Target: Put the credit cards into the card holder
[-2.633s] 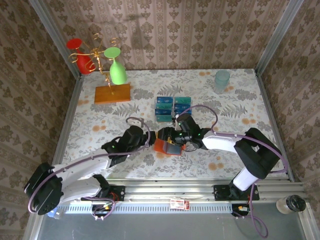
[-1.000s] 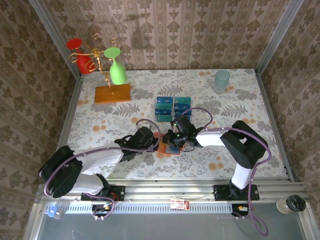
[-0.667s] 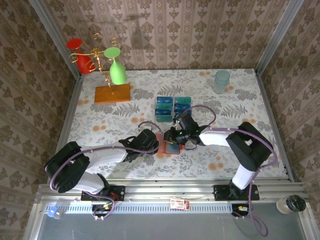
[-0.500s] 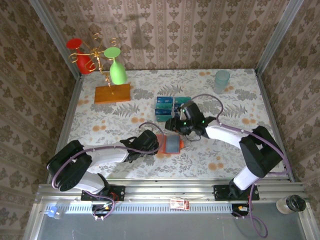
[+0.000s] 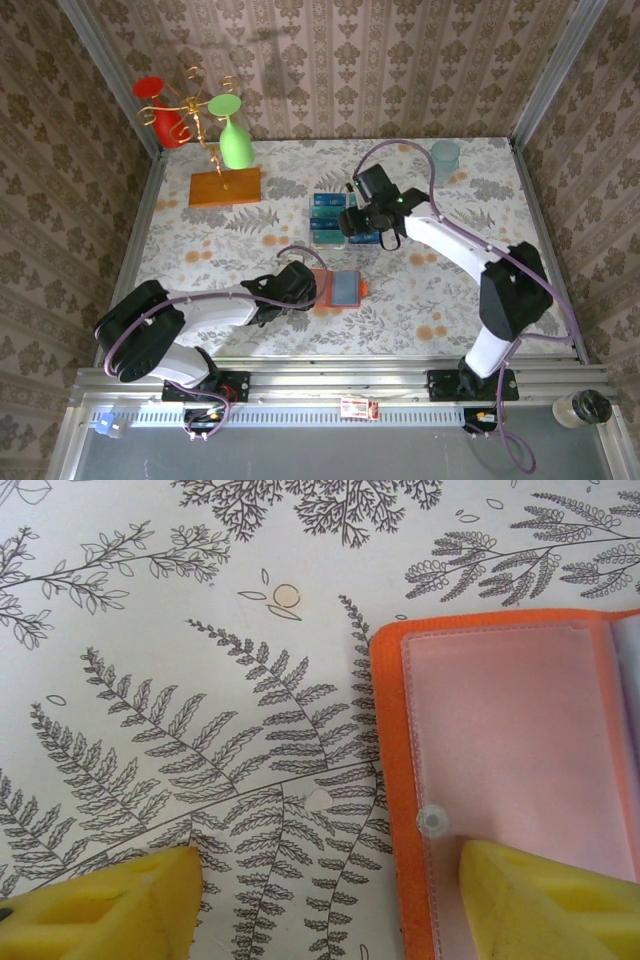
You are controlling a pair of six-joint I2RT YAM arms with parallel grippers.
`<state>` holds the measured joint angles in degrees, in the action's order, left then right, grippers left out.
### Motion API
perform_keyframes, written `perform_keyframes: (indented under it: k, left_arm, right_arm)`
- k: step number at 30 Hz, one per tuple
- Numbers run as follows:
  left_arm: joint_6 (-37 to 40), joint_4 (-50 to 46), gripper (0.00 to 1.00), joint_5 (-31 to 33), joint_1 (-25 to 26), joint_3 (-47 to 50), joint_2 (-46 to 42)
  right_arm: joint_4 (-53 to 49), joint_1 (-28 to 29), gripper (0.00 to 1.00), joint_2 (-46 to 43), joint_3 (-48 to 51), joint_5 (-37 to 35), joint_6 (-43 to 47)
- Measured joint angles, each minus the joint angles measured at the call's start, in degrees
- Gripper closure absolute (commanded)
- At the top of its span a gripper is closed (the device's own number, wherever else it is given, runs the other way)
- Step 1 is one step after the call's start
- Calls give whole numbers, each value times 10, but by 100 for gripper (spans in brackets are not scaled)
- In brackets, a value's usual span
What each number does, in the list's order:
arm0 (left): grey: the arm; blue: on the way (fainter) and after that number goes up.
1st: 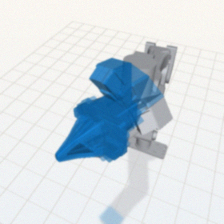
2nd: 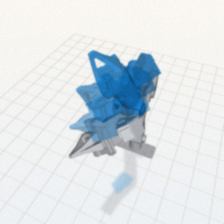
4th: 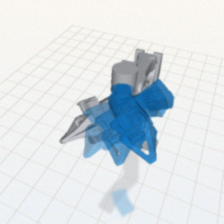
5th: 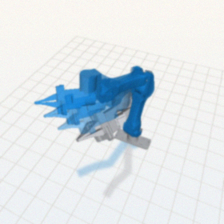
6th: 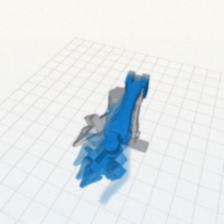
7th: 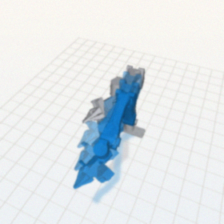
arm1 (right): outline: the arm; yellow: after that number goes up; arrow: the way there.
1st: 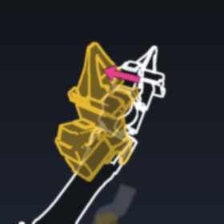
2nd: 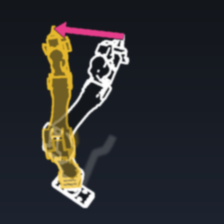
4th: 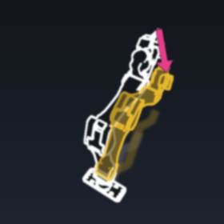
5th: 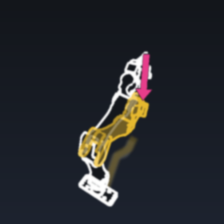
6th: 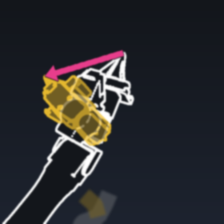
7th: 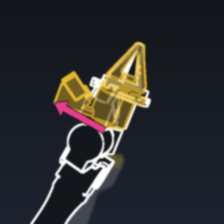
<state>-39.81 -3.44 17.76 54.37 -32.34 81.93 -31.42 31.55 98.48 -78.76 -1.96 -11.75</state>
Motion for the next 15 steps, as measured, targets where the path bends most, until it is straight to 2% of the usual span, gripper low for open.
perform_keyframes:
  k: [6,15]
  left_arm:
    - [0,0,30,3,0,0,0]
    - [0,2,30,5,0,0,0]
  right_arm:
    - [-50,13,45,76,-70,-11,75]
    - [-90,51,50,153,-155,-33,133]
